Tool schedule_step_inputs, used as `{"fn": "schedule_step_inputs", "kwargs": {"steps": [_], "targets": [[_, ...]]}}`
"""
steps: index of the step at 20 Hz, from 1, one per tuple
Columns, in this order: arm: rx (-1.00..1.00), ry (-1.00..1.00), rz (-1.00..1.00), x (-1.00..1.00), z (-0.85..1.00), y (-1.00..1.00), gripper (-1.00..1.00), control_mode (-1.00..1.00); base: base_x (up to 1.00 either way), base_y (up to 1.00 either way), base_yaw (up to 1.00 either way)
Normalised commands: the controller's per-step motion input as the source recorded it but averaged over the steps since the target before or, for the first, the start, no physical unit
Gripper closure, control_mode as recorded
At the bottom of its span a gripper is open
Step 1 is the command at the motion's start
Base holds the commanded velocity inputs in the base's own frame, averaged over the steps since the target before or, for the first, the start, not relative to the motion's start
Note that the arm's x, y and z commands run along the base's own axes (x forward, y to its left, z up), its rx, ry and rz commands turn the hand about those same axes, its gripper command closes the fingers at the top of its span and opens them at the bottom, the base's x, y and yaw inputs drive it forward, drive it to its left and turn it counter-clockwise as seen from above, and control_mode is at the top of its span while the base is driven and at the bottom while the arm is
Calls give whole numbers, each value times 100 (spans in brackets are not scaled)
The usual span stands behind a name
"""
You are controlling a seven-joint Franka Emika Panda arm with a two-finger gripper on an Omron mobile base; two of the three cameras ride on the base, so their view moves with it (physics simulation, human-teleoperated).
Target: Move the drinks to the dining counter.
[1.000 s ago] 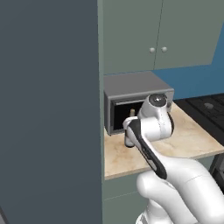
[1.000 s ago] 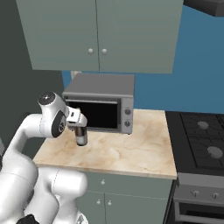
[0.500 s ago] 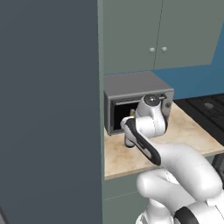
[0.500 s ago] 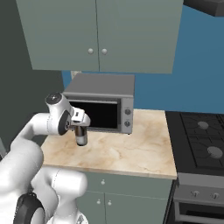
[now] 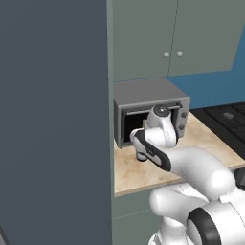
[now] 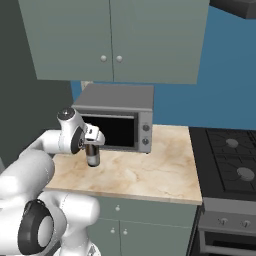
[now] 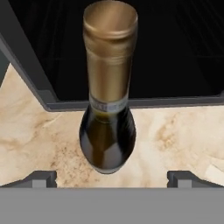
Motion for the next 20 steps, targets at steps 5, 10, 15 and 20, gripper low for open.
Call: {"fn": "schedule_step_inputs", "kwargs": {"steps": [5, 10, 15, 20], "targets": [[0, 0, 0, 13, -17, 4, -100, -100, 0, 0, 0], [0, 2, 0, 18, -8, 6, -100, -100, 0, 0, 0], [0, 4, 0, 22, -9, 3, -100, -100, 0, 0, 0], [0, 2, 0, 20, -8, 0, -100, -100, 0, 0, 0]]}}
